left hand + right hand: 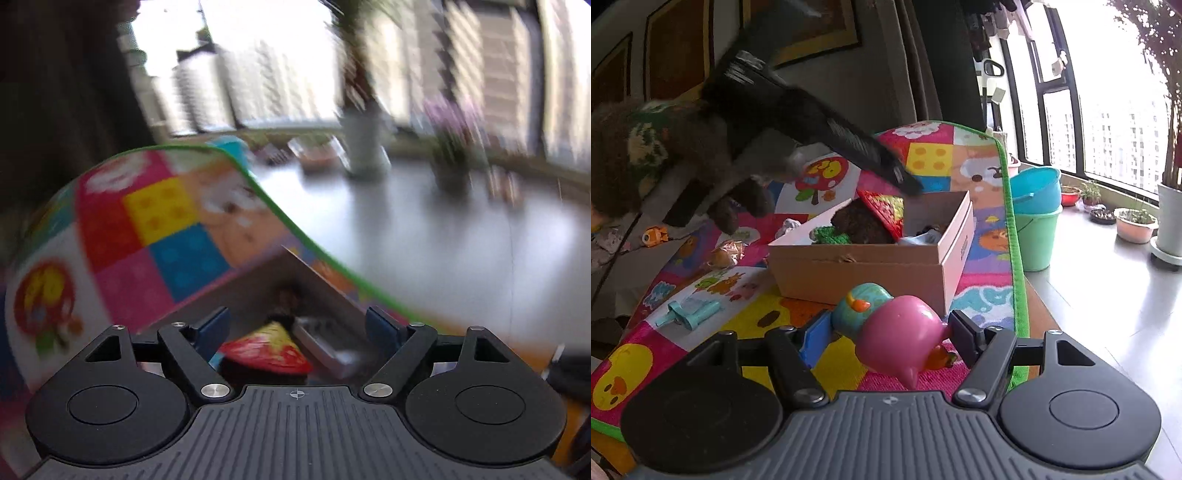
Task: Organize objects
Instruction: 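Lower the battery holder into the box with the left while the right carries the pink toy over, then drop the pink bird toy into the box and open the right gripper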
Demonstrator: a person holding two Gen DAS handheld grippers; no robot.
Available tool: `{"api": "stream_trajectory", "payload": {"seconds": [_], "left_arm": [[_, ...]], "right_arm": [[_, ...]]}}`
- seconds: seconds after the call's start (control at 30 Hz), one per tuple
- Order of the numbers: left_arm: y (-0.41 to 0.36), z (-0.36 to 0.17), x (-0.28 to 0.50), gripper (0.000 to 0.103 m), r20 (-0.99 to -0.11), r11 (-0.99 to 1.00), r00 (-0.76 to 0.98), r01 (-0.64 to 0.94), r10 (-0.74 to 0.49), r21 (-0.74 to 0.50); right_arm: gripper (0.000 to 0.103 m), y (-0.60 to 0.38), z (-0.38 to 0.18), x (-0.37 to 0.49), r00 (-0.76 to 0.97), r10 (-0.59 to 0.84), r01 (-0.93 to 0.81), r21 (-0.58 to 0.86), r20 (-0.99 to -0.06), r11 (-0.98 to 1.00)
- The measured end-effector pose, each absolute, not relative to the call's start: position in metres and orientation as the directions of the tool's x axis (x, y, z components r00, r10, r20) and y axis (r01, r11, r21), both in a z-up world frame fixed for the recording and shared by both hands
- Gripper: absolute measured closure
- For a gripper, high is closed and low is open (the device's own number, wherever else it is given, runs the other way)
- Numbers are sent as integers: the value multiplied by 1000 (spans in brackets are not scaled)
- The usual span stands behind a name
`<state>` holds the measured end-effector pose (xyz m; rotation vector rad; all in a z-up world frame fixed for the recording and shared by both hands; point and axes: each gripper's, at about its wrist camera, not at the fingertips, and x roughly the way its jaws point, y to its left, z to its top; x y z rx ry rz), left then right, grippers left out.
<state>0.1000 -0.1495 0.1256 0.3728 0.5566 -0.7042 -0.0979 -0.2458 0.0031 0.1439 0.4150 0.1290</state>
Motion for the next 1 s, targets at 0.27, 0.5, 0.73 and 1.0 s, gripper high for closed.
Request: {"api": "stream_trajectory", "payload": {"seconds": [0.27, 0.5, 0.73, 1.0], "left_arm": [[-11, 107, 47, 18, -473, 855, 716, 474, -514, -211], [54, 77, 11, 18, -518, 905, 742, 362, -424, -223], [103, 55, -1, 18, -512, 921, 768, 291, -385, -258], [127, 44, 23, 18, -495, 903, 787, 177, -369, -391]], "right_arm": [[35, -271, 93, -55, 933, 196, -135, 211, -301, 968], [0, -260, 153, 77, 915, 119, -49, 188, -385, 981], [0, -234, 131, 81, 889, 115, -39, 177, -442, 983], [0, -170, 69, 20, 843, 203, -216, 32, -498, 976]]}}
